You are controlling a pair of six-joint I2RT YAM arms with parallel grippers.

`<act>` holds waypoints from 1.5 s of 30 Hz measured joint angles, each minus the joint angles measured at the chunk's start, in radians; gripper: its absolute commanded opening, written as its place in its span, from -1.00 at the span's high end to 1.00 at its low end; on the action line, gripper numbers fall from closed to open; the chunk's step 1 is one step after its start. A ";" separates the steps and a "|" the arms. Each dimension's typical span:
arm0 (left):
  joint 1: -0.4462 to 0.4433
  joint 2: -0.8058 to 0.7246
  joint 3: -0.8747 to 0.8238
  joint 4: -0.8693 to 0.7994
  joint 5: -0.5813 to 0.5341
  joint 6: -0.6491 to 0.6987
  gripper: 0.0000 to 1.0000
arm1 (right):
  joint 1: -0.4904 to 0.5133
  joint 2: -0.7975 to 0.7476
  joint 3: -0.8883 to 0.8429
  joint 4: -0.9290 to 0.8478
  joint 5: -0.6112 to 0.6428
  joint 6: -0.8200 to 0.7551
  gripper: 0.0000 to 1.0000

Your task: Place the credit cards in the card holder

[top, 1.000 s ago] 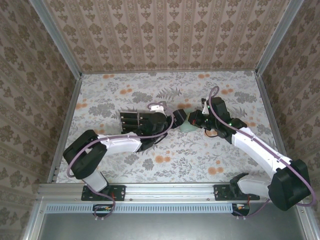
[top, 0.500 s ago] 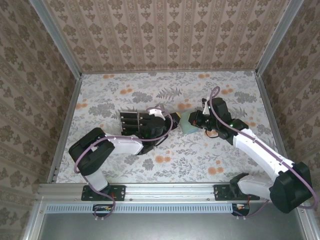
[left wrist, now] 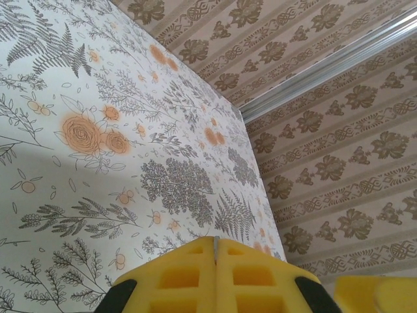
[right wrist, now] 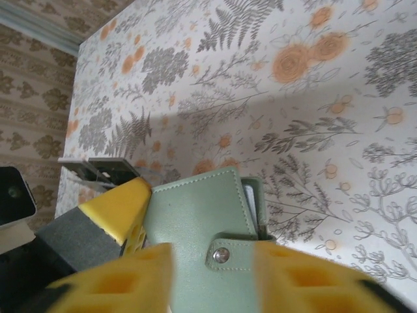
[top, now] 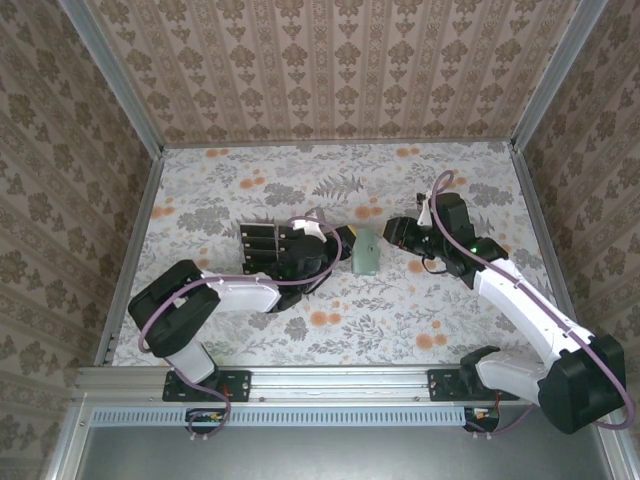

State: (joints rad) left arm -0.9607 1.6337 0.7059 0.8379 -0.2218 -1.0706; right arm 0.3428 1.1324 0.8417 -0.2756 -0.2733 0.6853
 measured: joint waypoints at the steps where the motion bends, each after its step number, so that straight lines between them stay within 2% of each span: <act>1: 0.000 -0.002 0.000 0.000 0.000 0.002 1.00 | 0.001 0.000 -0.007 0.008 -0.009 -0.002 -0.18; 8: 0.000 -0.006 0.000 -0.008 0.000 0.007 1.00 | 0.060 0.000 -0.045 0.017 -0.019 -0.013 -0.15; 22: 0.000 -0.006 0.002 -0.031 0.000 0.013 1.00 | 0.140 0.086 -0.045 0.018 0.058 -0.008 0.01; 34: -0.001 -0.006 0.002 -0.031 0.000 0.013 1.00 | 0.164 0.160 -0.034 0.035 0.080 -0.001 0.14; 42: -0.001 -0.006 0.002 -0.030 0.001 0.013 1.00 | 0.169 0.182 -0.021 0.050 0.087 0.003 0.11; 45: -0.001 -0.006 0.002 -0.030 0.001 0.013 1.00 | 0.169 0.187 -0.008 0.051 0.096 0.003 0.24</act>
State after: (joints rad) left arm -0.9619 1.6272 0.7082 0.8078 -0.2207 -1.0573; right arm 0.5114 1.3197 0.8341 -0.2241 -0.1772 0.6880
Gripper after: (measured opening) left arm 0.036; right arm 0.428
